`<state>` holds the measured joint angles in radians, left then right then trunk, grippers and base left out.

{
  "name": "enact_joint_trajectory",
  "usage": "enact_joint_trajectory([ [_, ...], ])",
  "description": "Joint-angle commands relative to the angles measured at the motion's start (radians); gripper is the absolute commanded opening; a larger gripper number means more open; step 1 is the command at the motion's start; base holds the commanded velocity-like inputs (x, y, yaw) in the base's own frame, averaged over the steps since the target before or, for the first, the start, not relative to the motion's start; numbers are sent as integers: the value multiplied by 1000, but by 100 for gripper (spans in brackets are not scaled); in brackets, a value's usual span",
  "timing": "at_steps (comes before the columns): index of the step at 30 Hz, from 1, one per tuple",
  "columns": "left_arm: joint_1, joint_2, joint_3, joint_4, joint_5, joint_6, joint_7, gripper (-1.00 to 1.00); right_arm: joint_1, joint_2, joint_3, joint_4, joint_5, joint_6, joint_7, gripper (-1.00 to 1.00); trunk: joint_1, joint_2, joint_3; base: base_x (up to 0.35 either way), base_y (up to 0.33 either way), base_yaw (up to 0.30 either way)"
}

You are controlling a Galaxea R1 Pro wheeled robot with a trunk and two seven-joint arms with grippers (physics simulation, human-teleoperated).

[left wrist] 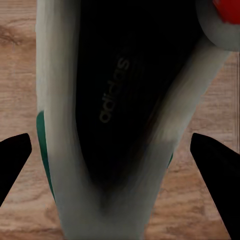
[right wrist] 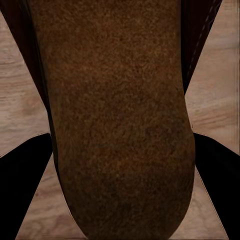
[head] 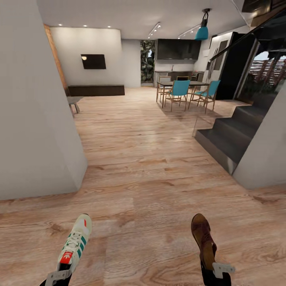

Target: Pick up the two gym shoes and the two sandals from the corridor floor and place them onto the hallstand (shoe rack) in the corridor, making sure they are on the rack and not on the floor. Arrange them so the two gym shoes are next to each other and the two sandals are next to each other.

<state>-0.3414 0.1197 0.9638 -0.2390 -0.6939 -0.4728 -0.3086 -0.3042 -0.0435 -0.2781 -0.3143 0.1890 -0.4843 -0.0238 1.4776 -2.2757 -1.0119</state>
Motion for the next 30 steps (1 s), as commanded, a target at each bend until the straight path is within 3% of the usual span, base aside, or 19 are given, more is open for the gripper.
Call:
enact_joint_trajectory([
  [1, -1, 0, 9, 0, -4, -3, -6, -100, -1, 1, -6, 1, 10, -3, -2, -100, 0, 0, -1, 0, 0, -268],
  [30, -1, 0, 8, 1, -10, -1, -9, -100, -1, 1, -6, 0, 12, -3, -2, -100, 0, 0, -1, 0, 0, -267],
])
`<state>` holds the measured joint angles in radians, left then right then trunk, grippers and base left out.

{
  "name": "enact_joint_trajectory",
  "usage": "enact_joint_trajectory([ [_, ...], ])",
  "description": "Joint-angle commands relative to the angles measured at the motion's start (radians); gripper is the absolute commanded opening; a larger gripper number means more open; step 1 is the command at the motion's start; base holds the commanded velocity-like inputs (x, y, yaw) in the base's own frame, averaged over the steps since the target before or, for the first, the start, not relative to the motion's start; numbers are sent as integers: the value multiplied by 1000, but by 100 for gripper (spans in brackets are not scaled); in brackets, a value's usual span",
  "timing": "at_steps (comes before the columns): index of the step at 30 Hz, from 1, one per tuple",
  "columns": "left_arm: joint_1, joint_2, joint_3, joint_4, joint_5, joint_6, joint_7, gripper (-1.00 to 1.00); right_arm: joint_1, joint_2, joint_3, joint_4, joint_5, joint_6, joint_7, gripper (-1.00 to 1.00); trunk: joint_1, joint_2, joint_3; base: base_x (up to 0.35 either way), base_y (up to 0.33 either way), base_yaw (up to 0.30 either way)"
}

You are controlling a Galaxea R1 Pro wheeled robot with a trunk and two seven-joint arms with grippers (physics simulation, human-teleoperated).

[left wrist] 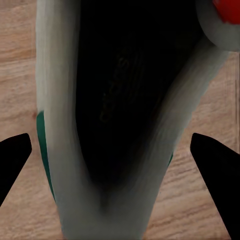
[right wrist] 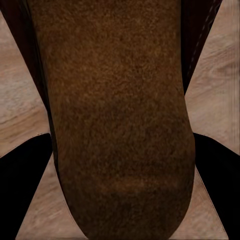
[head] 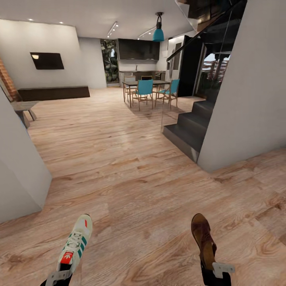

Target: Pick up the two gym shoes and the two sandals from the corridor floor and place them onto the hallstand (shoe rack) in the corridor, making sure they are on the rack and not on the floor. Arrange them so the two gym shoes are next to each other and the two sandals are next to each other.

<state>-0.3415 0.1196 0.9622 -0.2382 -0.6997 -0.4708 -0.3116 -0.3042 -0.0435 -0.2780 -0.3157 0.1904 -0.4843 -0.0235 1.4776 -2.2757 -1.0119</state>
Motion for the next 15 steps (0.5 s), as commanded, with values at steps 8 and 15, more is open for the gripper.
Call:
enact_joint_trajectory([
  [8, -1, 0, 10, 0, -1, -4, -11, -100, -1, 1, -6, 1, 11, -4, -3, -100, 0, 0, -1, 0, 0, -267],
  [15, -1, 0, 10, 0, 2, -4, -11, -100, -1, 1, -6, 1, 10, -4, -3, -100, 0, 0, -1, 0, 0, -267],
])
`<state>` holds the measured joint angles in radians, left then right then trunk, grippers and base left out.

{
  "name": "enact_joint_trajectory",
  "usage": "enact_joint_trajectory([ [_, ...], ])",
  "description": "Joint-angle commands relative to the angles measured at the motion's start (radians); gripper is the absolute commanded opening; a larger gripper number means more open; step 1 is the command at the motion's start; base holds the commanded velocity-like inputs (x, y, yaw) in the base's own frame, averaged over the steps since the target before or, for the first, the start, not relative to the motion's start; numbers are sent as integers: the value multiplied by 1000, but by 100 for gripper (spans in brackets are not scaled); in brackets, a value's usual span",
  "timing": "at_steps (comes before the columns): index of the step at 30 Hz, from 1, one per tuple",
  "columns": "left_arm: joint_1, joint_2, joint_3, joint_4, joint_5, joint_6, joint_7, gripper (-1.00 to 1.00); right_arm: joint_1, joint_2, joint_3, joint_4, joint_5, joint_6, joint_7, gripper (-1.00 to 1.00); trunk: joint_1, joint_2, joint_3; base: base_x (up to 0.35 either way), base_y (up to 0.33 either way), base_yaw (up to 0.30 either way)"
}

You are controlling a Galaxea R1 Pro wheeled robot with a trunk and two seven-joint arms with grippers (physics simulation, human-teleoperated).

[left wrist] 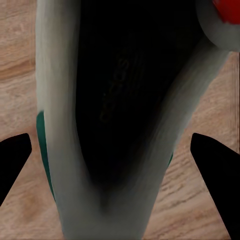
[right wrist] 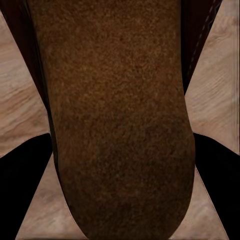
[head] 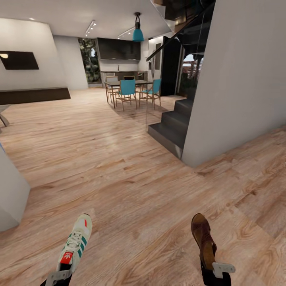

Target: Pick up the two gym shoes and the two sandals from the corridor floor and place them onto the hallstand (shoe rack) in the corridor, making sure they are on the rack and not on the floor. Arrange them so the two gym shoes are next to each other and the two sandals are next to each other.

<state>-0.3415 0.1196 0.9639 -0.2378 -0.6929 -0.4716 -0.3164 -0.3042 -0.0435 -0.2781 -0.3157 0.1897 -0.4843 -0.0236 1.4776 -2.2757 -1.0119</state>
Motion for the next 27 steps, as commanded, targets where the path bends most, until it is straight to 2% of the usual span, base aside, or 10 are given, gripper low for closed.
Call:
enact_joint_trajectory([
  [1, -1, 0, 9, 0, -4, -3, -5, -100, -1, 1, -6, 1, 10, -3, -3, -100, 0, 0, -1, 0, 0, -267],
  [27, -1, 0, 9, -1, -4, -2, 1, -100, -1, 2, -6, 1, 10, -3, -1, -100, 0, 0, -1, 0, 0, -267],
])
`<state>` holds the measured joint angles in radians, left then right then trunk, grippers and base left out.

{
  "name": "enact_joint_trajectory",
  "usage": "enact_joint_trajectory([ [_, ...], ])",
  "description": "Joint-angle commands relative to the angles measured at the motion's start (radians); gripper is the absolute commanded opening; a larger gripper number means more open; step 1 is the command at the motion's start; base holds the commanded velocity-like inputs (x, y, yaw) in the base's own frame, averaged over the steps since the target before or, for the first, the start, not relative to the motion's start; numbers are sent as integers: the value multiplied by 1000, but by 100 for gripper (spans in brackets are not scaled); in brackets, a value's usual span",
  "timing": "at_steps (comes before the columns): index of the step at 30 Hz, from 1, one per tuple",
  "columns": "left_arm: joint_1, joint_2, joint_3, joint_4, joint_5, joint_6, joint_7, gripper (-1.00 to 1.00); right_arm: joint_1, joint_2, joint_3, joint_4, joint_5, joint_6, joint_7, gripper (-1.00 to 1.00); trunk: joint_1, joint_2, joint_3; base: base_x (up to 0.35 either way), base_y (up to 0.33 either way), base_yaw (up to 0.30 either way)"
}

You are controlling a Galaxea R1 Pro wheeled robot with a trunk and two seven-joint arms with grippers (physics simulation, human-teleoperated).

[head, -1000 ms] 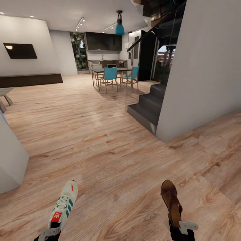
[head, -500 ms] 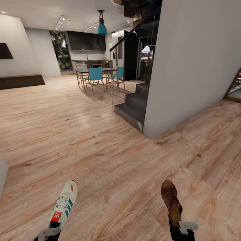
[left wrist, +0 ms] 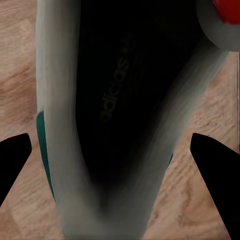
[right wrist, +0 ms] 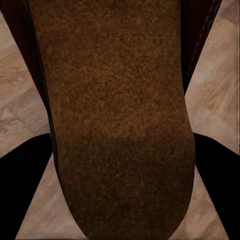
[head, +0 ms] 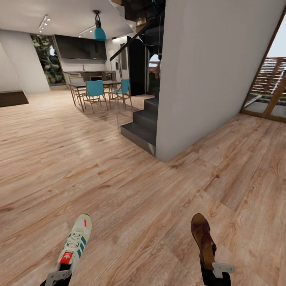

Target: Pick up the two gym shoes and the two sandals from the corridor floor and place them onto the hallstand (shoe rack) in the corridor, making sure they are on the rack and not on the floor. Arrange them so the two gym shoes are next to each other and the two sandals are next to each other.

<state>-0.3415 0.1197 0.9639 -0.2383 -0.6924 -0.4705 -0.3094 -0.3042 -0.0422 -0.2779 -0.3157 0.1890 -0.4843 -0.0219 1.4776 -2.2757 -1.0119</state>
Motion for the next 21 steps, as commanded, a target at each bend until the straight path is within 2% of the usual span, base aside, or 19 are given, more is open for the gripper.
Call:
enact_joint_trajectory([
  [1, -1, 0, 9, 0, -4, -3, -6, -100, -1, 1, -6, 1, 10, -4, -2, -100, 0, 0, -1, 0, 0, -267],
  [9, -1, 0, 9, -1, -5, -4, -6, -100, -1, 1, -6, 1, 10, -4, -1, -100, 0, 0, -1, 24, -16, -267],
  [21, -1, 0, 9, -1, -6, -3, -4, -100, -1, 1, -6, 2, 10, -4, -1, -100, 0, 0, -1, 240, -144, -267],
])
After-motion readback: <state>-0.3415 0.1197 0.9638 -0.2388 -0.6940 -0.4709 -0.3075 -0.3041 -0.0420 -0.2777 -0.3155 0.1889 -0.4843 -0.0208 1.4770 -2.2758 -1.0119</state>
